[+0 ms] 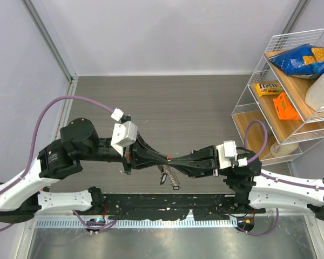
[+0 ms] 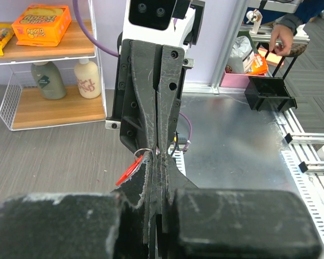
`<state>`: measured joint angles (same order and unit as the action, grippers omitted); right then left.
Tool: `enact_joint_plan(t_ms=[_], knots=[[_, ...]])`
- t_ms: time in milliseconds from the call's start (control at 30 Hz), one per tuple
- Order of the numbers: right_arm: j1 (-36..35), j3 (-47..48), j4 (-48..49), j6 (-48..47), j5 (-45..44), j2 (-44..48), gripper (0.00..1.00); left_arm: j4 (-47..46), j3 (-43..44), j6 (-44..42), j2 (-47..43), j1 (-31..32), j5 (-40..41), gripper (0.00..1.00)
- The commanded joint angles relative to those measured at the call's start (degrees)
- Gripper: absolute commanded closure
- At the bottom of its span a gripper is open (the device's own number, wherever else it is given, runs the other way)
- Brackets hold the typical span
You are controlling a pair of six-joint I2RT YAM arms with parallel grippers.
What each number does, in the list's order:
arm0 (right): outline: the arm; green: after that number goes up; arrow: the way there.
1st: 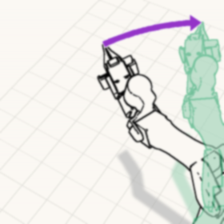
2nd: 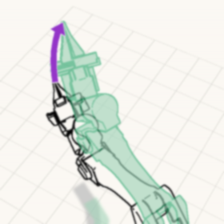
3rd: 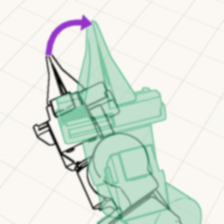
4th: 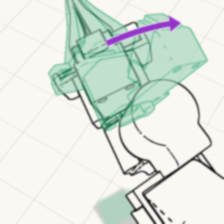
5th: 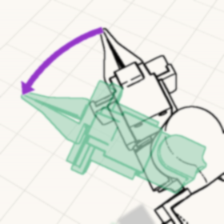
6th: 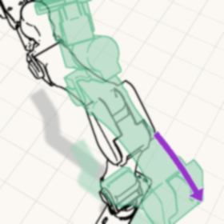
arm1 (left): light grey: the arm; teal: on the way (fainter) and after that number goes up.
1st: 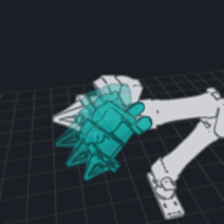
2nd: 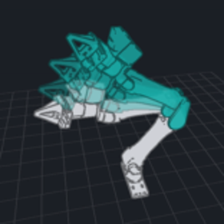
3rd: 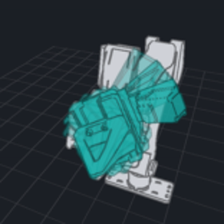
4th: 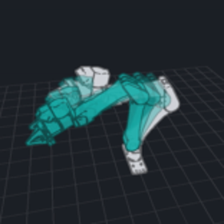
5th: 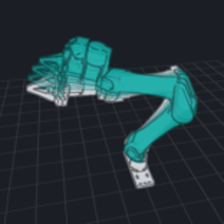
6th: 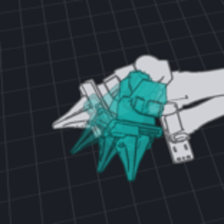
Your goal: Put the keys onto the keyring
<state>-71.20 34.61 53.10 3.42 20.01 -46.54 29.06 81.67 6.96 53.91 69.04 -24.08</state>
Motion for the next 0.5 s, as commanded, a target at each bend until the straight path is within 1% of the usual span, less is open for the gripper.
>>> enact_joint_plan(t_ms=[0, 200, 267, 300, 367, 433, 467], knots=[[-0.3, 2.8, 5.3, 0.4, -0.7, 0.1, 0.94, 2.1, 2.1, -0.7, 1.5, 0.1, -0.5, 1.00], [-0.3, 2.5, 4.5, 0.4, -0.8, 1.1, 0.94, 3.0, 2.8, -0.9, 2.0, 0.0, 0.3, 1.00], [-0.3, 2.5, 3.7, 0.6, -0.8, 1.5, 0.88, 3.1, 3.0, -0.9, 1.8, 0.0, 0.9, 1.00], [-0.3, 2.5, 3.2, 0.6, -0.7, 1.8, 0.82, 3.1, 3.0, -1.0, 1.8, 0.1, 0.9, 1.00], [-0.3, 2.1, 2.8, 0.6, -0.8, 2.4, 0.74, 3.4, 3.2, -1.1, 2.1, 0.0, 1.0, 1.00], [-0.3, 1.9, 2.0, 0.4, -0.9, 3.3, 0.70, 3.8, 3.6, -1.2, 2.3, 0.0, 1.0, 1.00], [-0.3, 1.8, 1.7, 0.3, -1.0, 3.9, 0.70, 4.0, 3.7, -1.2, 2.4, 0.1, 1.0, 1.00]])
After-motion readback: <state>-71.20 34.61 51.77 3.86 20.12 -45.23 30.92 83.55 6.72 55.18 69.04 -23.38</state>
